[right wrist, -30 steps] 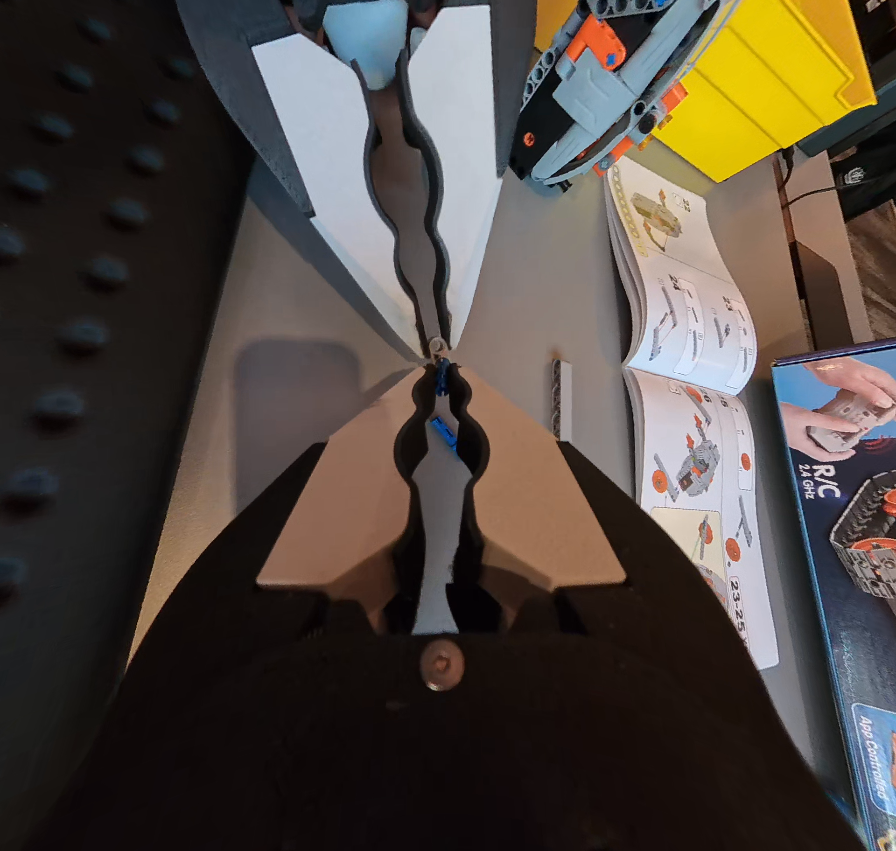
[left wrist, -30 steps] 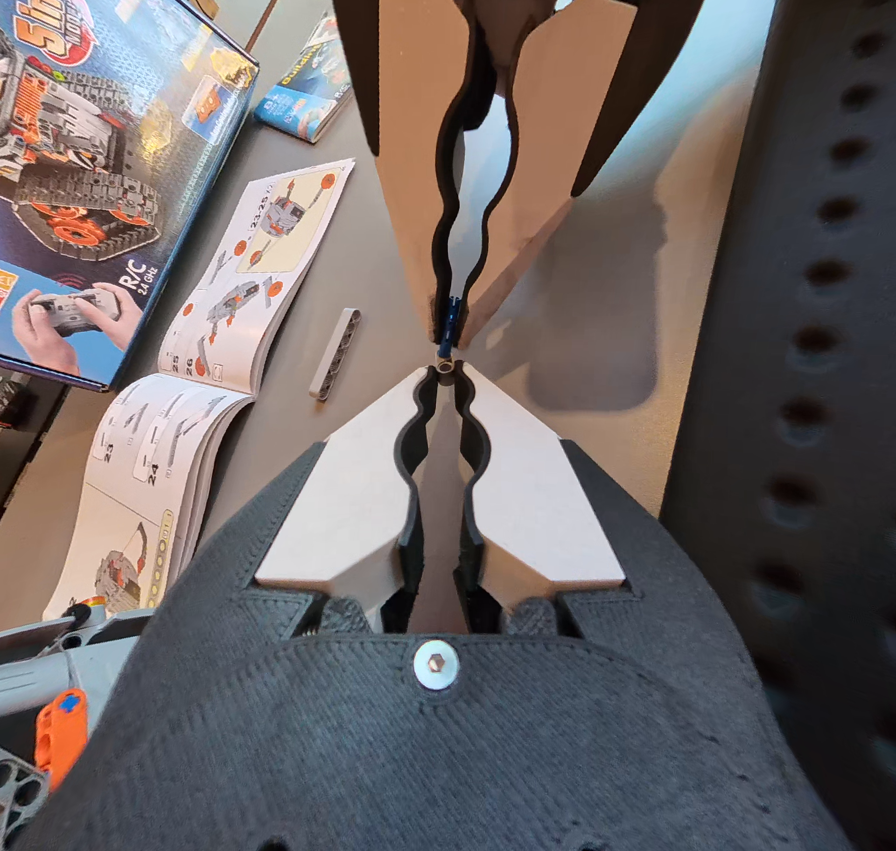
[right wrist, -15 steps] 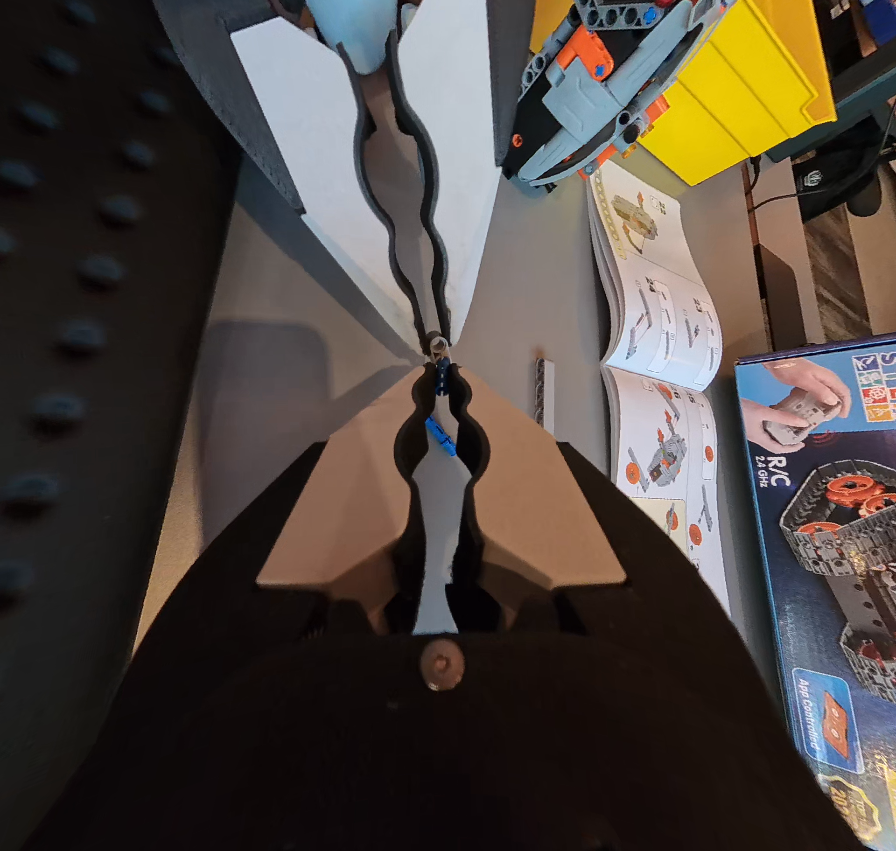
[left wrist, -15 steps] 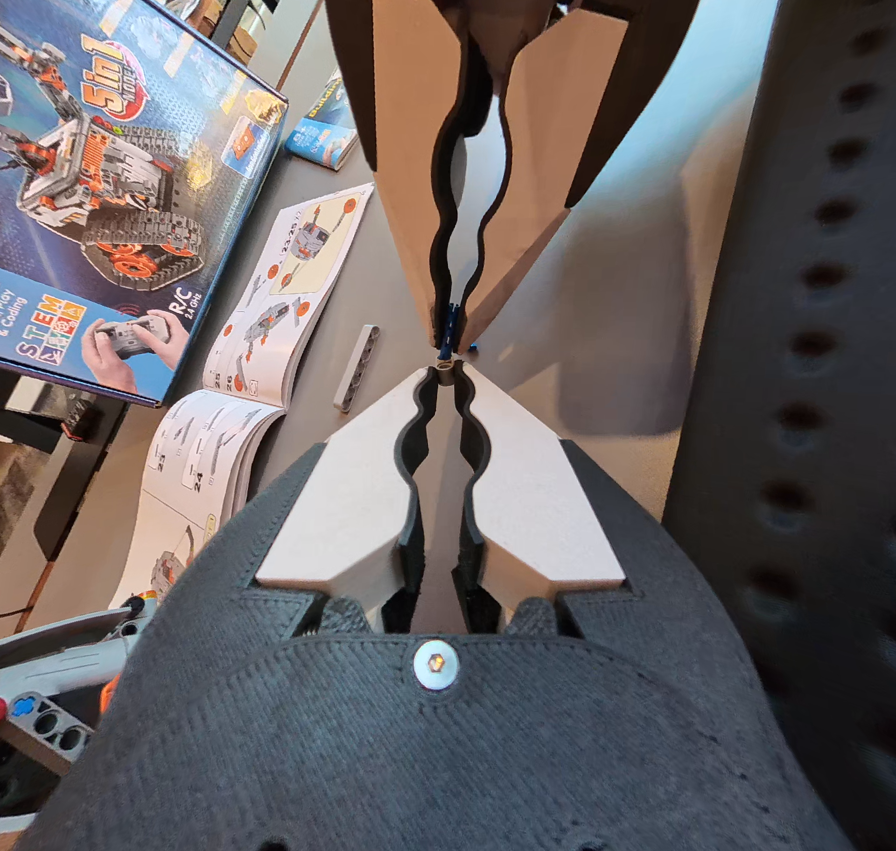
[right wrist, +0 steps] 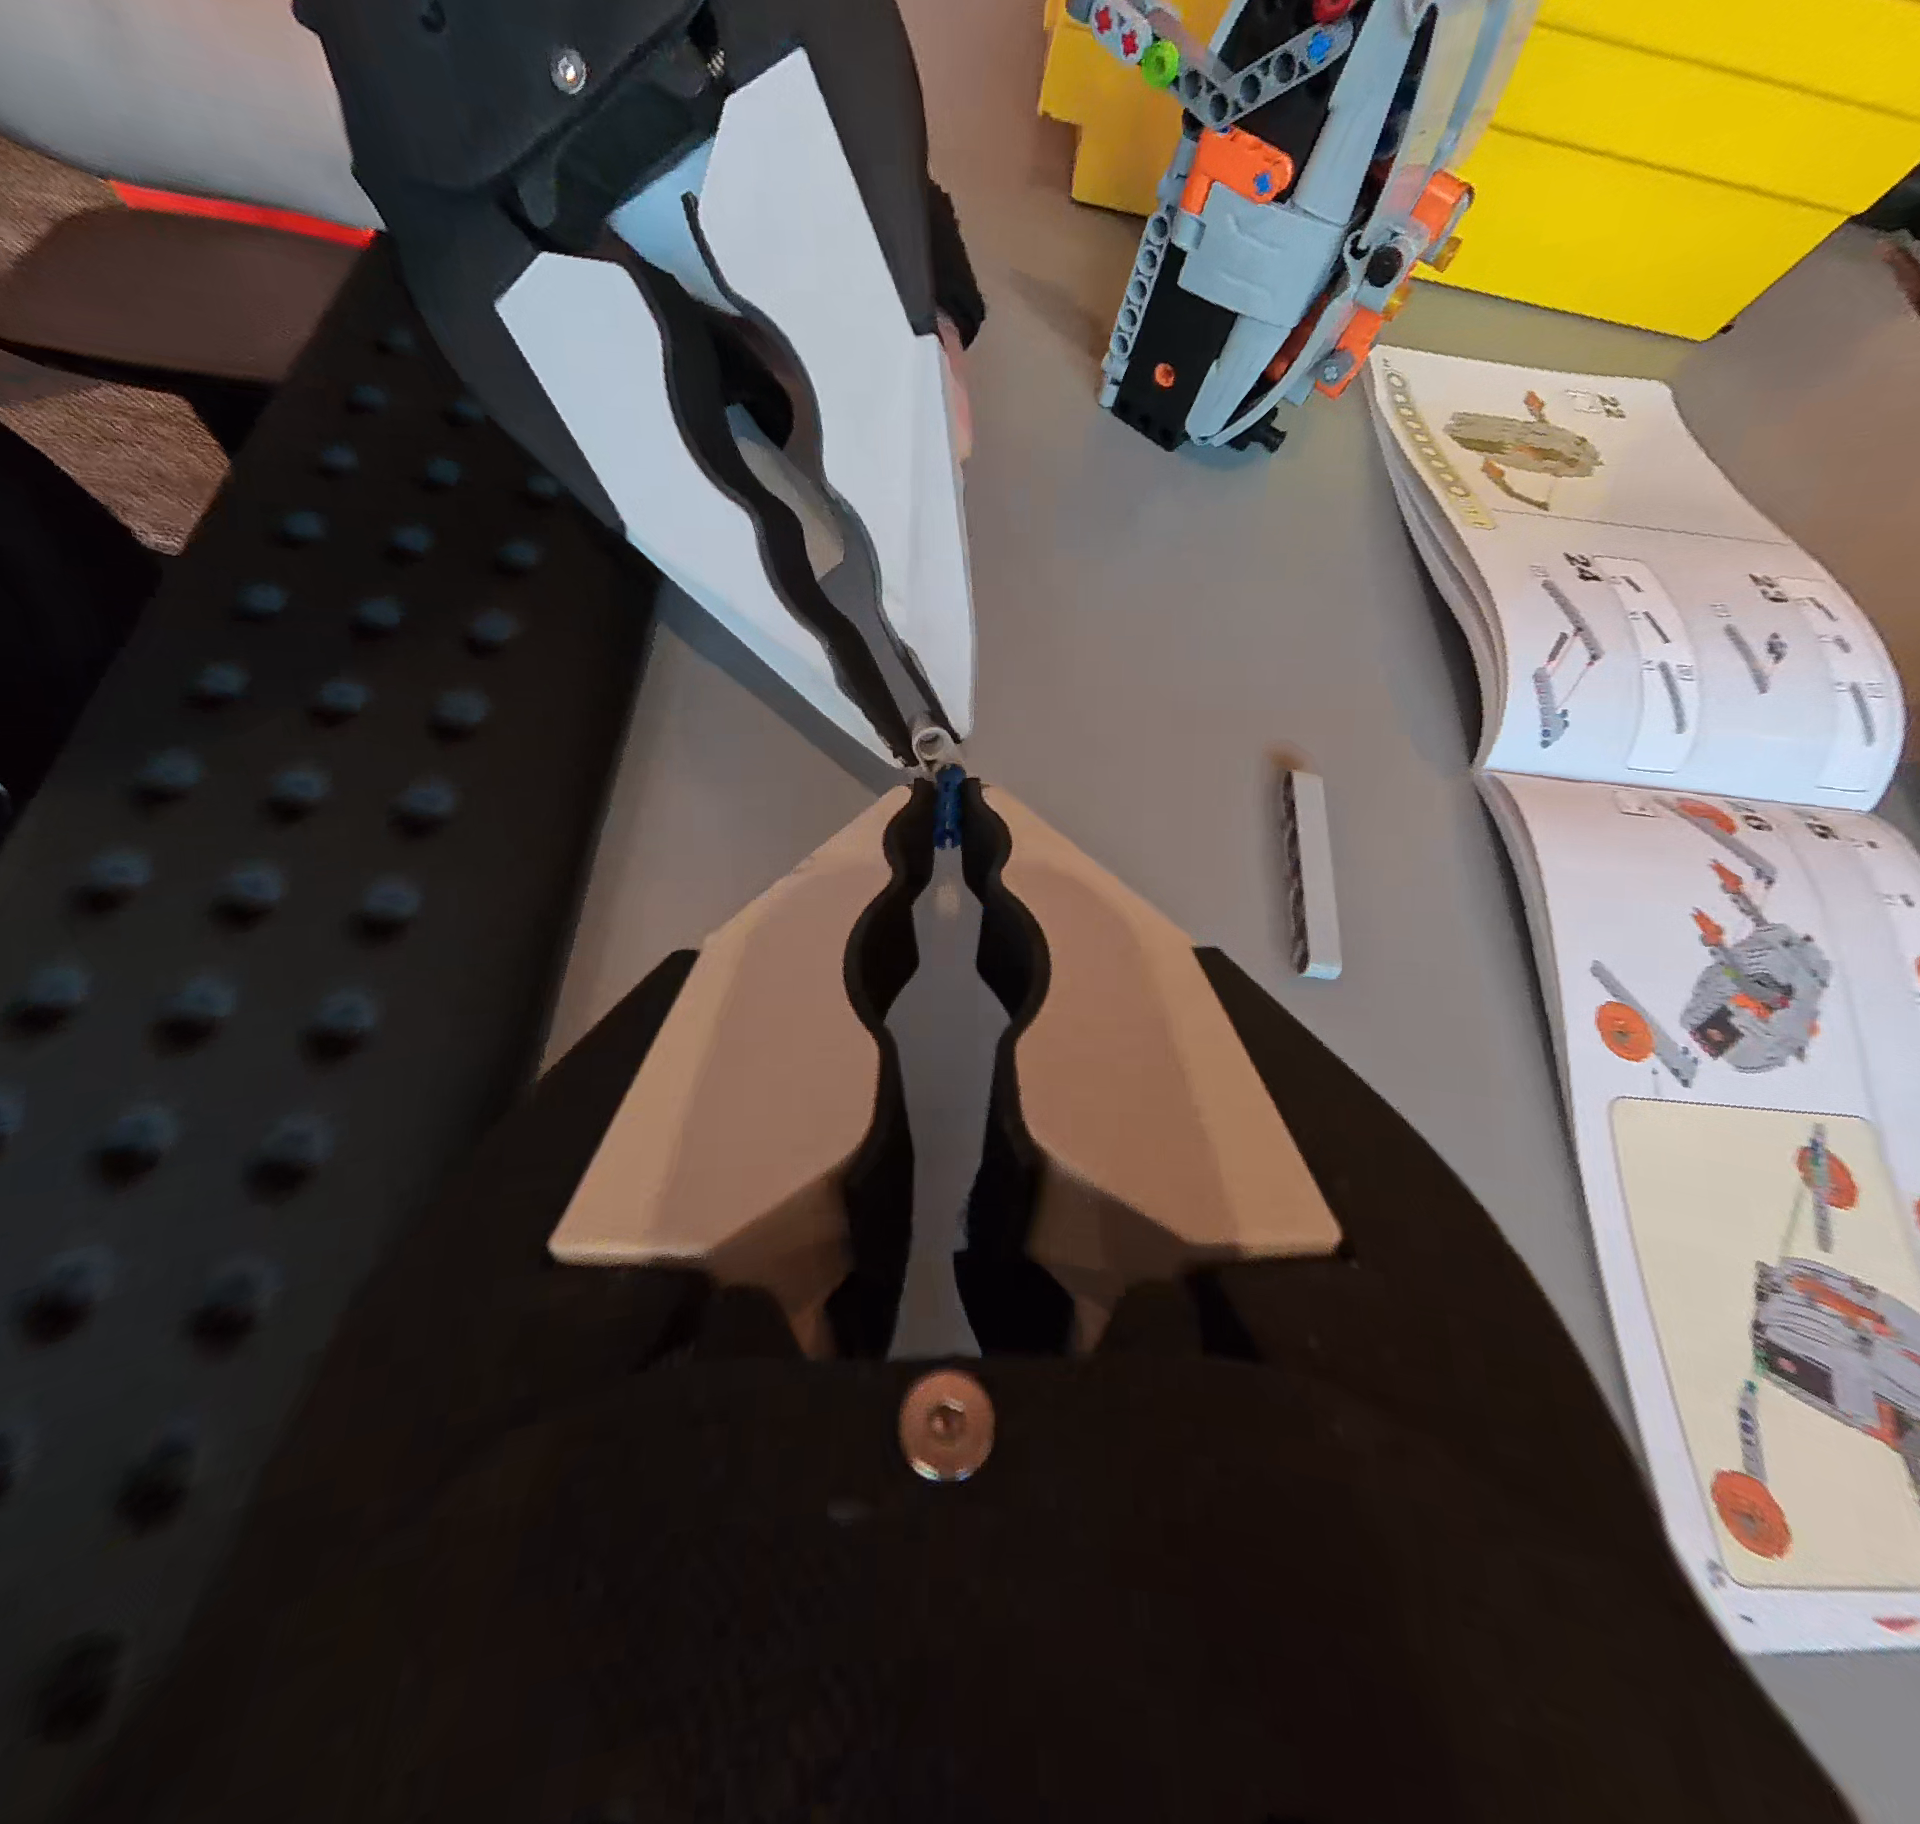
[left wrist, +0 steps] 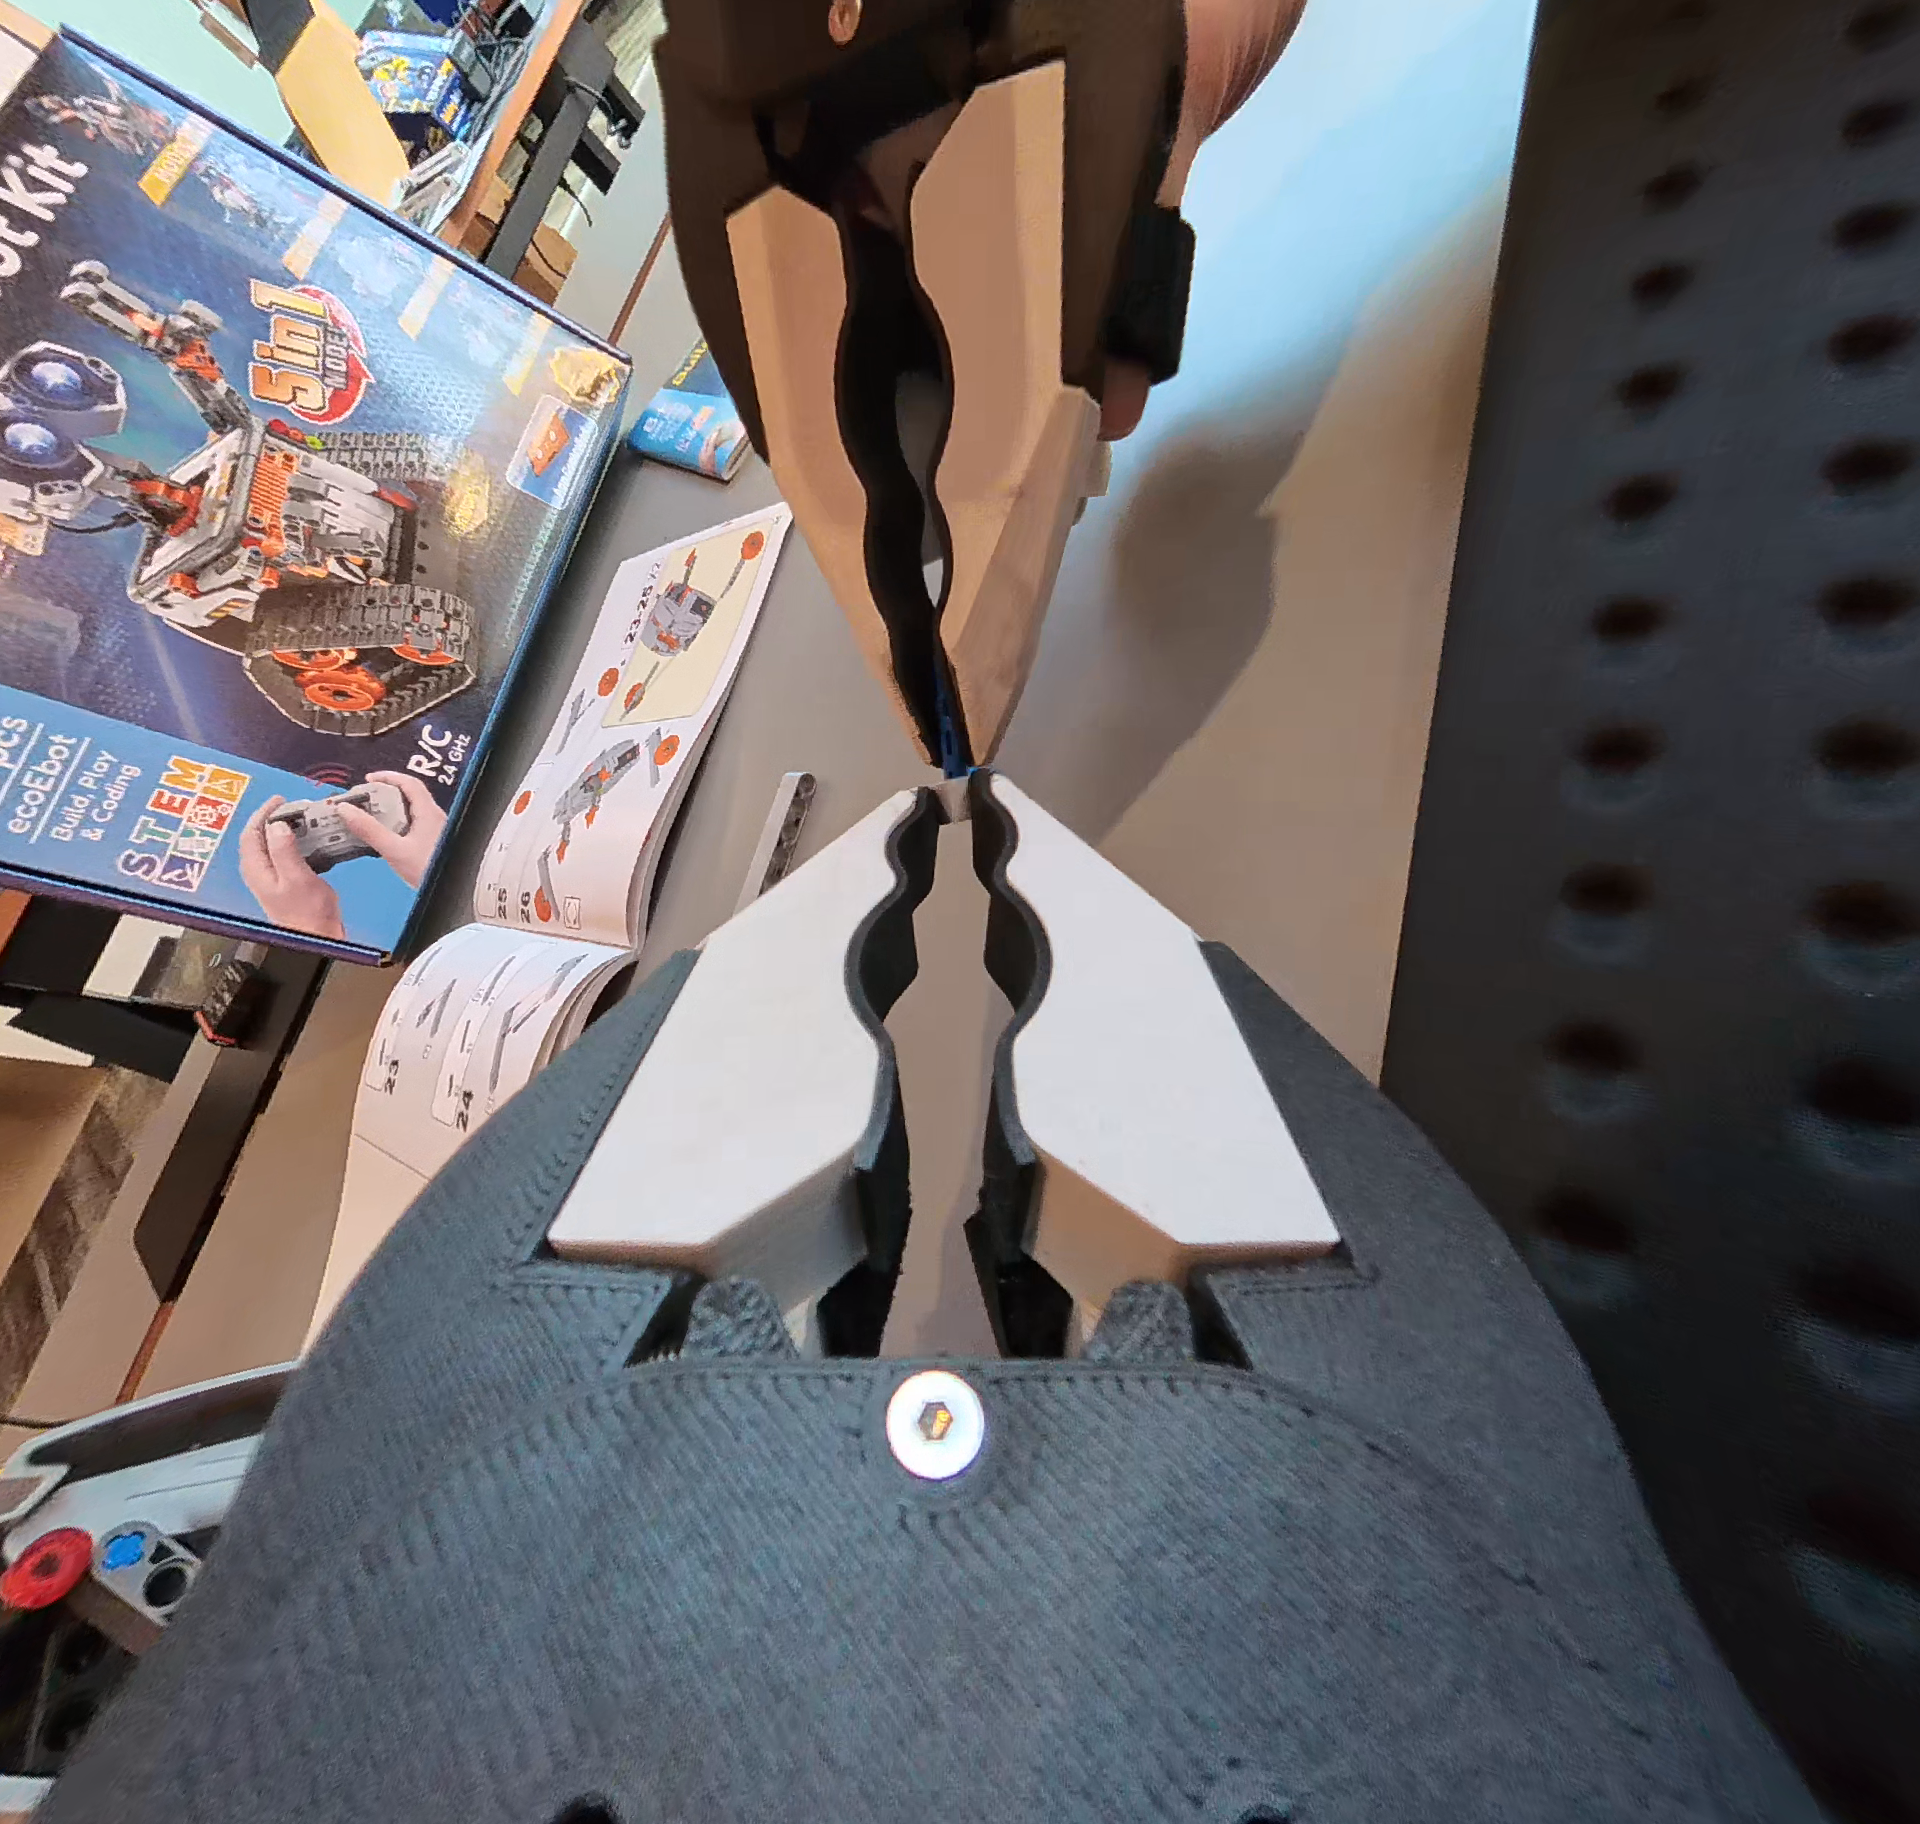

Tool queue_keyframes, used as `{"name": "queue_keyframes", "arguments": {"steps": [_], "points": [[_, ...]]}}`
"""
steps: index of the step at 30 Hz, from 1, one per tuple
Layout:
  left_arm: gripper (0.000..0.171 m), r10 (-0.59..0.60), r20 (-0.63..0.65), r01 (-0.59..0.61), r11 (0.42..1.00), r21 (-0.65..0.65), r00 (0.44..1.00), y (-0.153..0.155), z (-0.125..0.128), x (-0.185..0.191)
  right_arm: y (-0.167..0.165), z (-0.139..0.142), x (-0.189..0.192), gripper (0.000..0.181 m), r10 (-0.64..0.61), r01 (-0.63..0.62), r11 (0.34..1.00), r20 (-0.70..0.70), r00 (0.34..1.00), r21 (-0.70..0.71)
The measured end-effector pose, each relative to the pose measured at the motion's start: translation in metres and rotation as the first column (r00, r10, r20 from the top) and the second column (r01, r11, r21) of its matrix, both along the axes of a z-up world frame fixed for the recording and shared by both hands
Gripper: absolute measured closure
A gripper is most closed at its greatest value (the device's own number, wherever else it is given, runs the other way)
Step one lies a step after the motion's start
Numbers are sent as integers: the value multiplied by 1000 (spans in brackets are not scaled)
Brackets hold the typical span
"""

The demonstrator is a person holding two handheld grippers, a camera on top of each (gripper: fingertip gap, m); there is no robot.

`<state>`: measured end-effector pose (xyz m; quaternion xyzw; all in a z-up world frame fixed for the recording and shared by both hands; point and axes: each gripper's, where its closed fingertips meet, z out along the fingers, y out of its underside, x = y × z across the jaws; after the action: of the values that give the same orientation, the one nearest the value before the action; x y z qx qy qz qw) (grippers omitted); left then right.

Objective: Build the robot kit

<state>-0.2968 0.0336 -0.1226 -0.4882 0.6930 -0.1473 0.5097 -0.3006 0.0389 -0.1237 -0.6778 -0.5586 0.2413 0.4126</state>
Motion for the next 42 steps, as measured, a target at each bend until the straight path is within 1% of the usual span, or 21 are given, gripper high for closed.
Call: {"name": "queue_keyframes", "arguments": {"steps": [3, 6, 11, 17, 20, 22, 24, 25, 28, 30, 31, 33, 35, 39, 42], "points": [[167, -18, 21, 19, 1000, -14, 1000, -3, 3, 0, -3, 3, -1, 178, 16, -19, 999, -52, 998, -43], [167, -35, 71, 39, 997, -63, 997, -6, 10, 0, -6, 9, -2, 178, 25, -36, 996, -121, 992, -87], [167, -53, 130, 68, 991, -113, 990, -9, 18, -2, -8, 15, -4, 177, 21, -55, 984, -196, 980, -168], [167, -45, 178, 78, 980, -184, 983, -9, 24, -3, -8, 22, -5, 177, 6, -33, 992, -218, 976, -119], [167, -51, 205, 88, 980, -177, 978, -11, 31, -5, -10, 30, -4, 177, 5, -36, 993, -255, 967, -115], [166, -56, 230, 96, 981, -168, 972, -14, 38, -5, -4, 29, 3, 177, -30, 10, 996, -228, 973, -92], [166, -57, 258, 100, 982, -159, 964, -17, 46, -7, -1, 19, 8, 177, -51, 43, 997, -142, 989, -62], [166, -57, 261, 101, 982, -160, 964, -19, 47, -8, -3, 17, 6, 177, -49, 43, 998, -124, 991, -54], [167, -91, 251, 141, 972, -188, 964, -32, 52, -5, -9, 12, -11, 178, -38, 38, 999, -58, 998, -4], [167, -118, 221, 158, 972, -173, 968, -39, 55, -2, -7, 6, -16, 178, -51, 51, 998, -5, 999, 32], [167, -129, 193, 162, 973, -164, 973, -41, 56, 0, -7, 5, -19, 178, -55, 55, 998, -2, 998, 34], [166, -161, 139, 184, 968, -172, 977, -45, 56, 3, -8, 10, -24, 178, -57, 58, 998, -38, 998, 36], [166, -188, 124, 209, 959, -192, 974, -50, 59, 5, -11, 15, -27, 178, -48, 52, 998, -75, 996, 47], [166, -213, 71, 224, 949, -221, 974, -54, 56, 9, -13, 16, -29, 178, -57, 62, 996, -77, 995, 63], [166, -222, 55, 229, 944, -240, 974, -55, 56, 10, -14, 15, -29, 177, -60, 64, 996, -74, 995, 63]]}}
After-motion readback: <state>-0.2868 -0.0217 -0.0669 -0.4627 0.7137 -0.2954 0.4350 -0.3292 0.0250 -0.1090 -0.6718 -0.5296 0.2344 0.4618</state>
